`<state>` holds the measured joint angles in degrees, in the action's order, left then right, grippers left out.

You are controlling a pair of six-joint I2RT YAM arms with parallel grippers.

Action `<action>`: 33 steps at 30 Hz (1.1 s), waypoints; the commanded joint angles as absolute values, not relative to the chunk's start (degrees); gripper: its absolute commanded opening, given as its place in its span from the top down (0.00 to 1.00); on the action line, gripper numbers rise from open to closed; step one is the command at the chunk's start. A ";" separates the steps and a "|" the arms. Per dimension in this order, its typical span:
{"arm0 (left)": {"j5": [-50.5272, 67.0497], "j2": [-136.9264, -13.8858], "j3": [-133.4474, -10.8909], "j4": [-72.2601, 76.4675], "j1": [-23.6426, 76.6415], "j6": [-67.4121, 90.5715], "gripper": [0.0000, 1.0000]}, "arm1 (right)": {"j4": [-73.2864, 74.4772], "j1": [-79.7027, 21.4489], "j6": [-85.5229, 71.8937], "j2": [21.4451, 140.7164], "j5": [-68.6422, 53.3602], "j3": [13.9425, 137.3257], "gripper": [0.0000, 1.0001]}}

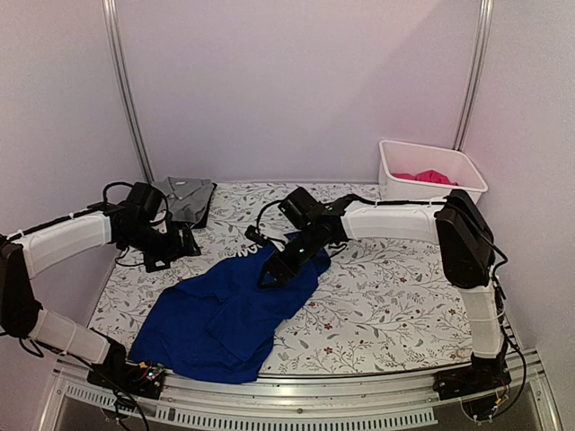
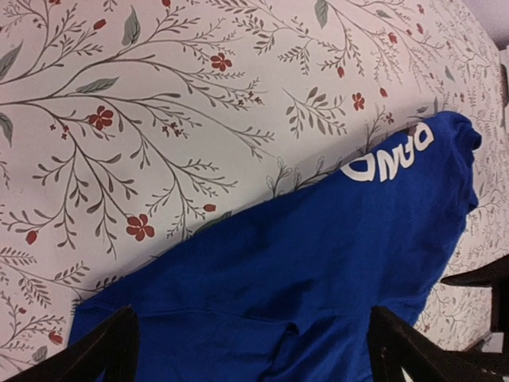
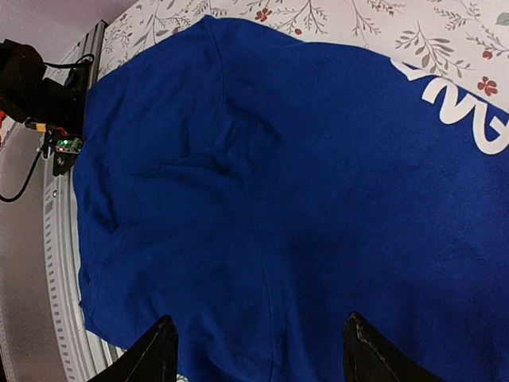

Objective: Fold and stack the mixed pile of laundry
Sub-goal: Pick up the crumpled T-shirt from the center of the board.

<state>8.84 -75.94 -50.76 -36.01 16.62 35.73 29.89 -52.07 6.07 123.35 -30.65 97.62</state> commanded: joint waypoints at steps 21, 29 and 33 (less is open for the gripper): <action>11.32 -99.36 -63.45 -33.86 17.35 30.00 0.09 | 25.78 -32.28 -5.61 113.28 -28.00 64.82 0.37; 16.27 -92.87 -54.38 -35.22 17.65 31.97 0.18 | 29.28 -42.88 7.71 96.38 -27.62 65.75 0.37; 16.00 -87.91 -49.25 -37.80 18.79 35.80 0.23 | 31.71 -48.40 13.24 94.90 -28.56 65.39 0.40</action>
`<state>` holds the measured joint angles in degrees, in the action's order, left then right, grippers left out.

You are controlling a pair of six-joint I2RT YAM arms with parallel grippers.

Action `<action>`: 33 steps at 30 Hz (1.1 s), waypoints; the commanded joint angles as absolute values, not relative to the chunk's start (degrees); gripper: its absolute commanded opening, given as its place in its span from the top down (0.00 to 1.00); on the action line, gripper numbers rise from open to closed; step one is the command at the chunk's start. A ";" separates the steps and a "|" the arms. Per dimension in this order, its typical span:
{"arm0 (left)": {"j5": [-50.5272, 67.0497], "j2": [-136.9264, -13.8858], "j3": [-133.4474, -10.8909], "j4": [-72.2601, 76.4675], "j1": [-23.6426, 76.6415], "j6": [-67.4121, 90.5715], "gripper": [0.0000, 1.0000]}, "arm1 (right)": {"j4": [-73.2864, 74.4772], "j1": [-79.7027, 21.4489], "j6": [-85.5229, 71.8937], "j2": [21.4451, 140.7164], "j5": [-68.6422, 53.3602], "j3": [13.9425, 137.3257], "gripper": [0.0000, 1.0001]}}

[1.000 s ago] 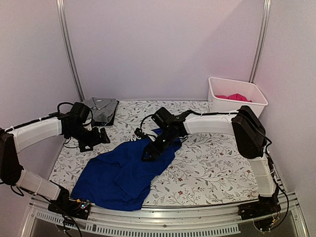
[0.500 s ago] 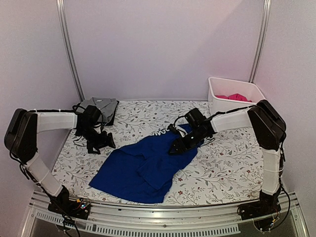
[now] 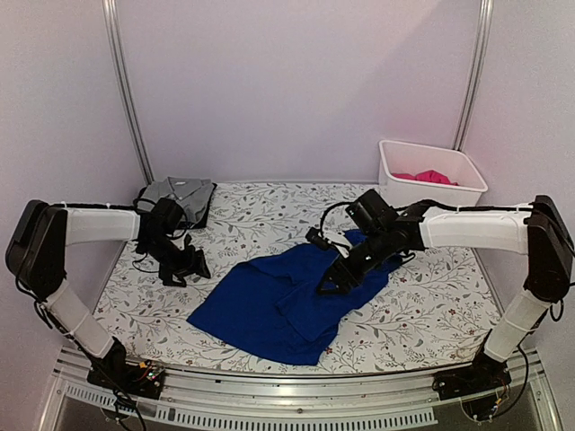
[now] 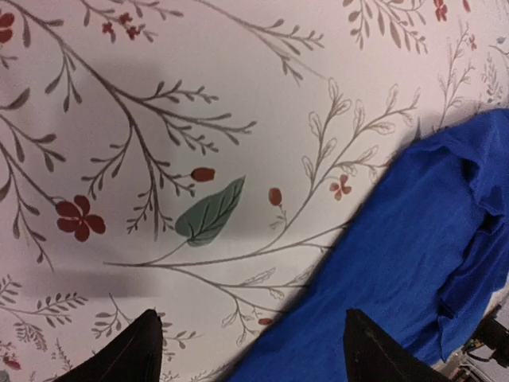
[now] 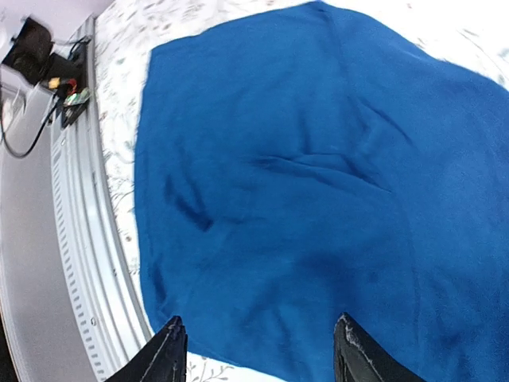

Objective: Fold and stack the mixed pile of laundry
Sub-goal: Pick up the crumpled T-shirt from the center of the board.

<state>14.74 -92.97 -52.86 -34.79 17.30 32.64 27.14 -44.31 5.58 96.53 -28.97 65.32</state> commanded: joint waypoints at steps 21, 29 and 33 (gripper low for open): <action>16.43 -87.01 -42.25 -36.93 20.82 39.88 0.27 | 29.09 -62.07 18.92 101.18 -21.19 63.61 0.59; 16.44 -86.66 -42.14 -36.36 20.86 39.78 0.26 | 28.57 -63.63 18.81 105.32 -18.33 65.35 0.61; 16.28 -86.87 -42.27 -36.04 20.88 39.82 0.25 | 28.62 -64.24 18.72 106.61 -16.21 65.99 0.62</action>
